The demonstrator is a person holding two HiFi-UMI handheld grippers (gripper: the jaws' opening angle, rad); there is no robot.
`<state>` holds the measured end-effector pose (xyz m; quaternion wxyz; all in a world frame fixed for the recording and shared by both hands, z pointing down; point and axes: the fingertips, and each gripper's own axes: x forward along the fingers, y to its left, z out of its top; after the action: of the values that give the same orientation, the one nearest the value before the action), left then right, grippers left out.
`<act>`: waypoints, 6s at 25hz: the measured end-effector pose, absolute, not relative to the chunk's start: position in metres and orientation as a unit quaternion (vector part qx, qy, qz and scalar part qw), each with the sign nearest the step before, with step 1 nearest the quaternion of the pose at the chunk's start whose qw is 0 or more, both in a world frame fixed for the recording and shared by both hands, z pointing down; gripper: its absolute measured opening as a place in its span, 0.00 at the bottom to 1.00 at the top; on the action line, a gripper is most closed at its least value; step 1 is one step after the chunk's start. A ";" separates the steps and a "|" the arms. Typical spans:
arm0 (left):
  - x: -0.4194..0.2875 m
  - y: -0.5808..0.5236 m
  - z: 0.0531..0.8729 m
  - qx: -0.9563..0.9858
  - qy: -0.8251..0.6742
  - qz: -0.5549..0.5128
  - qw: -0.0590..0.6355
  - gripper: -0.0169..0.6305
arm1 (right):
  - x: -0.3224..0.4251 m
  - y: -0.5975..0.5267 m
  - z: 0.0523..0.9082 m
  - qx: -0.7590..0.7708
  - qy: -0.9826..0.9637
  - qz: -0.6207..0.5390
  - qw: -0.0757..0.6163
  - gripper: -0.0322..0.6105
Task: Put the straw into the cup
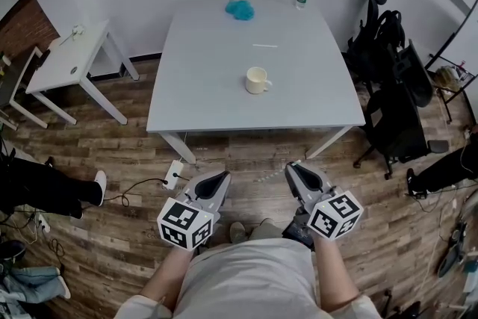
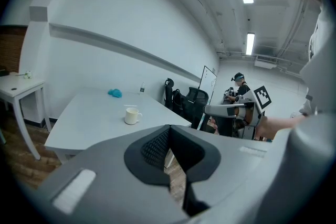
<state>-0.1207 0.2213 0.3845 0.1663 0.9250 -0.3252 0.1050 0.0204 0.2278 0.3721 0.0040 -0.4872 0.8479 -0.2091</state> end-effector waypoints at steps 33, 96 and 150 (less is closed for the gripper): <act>-0.050 0.016 0.381 0.923 -0.334 0.099 0.164 0.05 | 0.084 0.012 0.372 -0.465 0.859 -0.214 0.013 0.09; -0.041 -0.152 0.407 0.915 -0.331 0.110 0.202 0.05 | 0.105 -0.178 0.403 -0.488 0.832 -0.262 0.013 0.09; -0.059 -0.181 0.461 0.899 -0.328 0.145 0.252 0.05 | 0.076 -0.225 0.505 -0.473 0.817 -0.329 -0.028 0.10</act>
<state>-0.0587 -0.1810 0.4615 0.2518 0.8990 -0.3276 0.1454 0.0765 -0.2248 0.5048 -0.0280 -0.4728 0.8170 -0.3288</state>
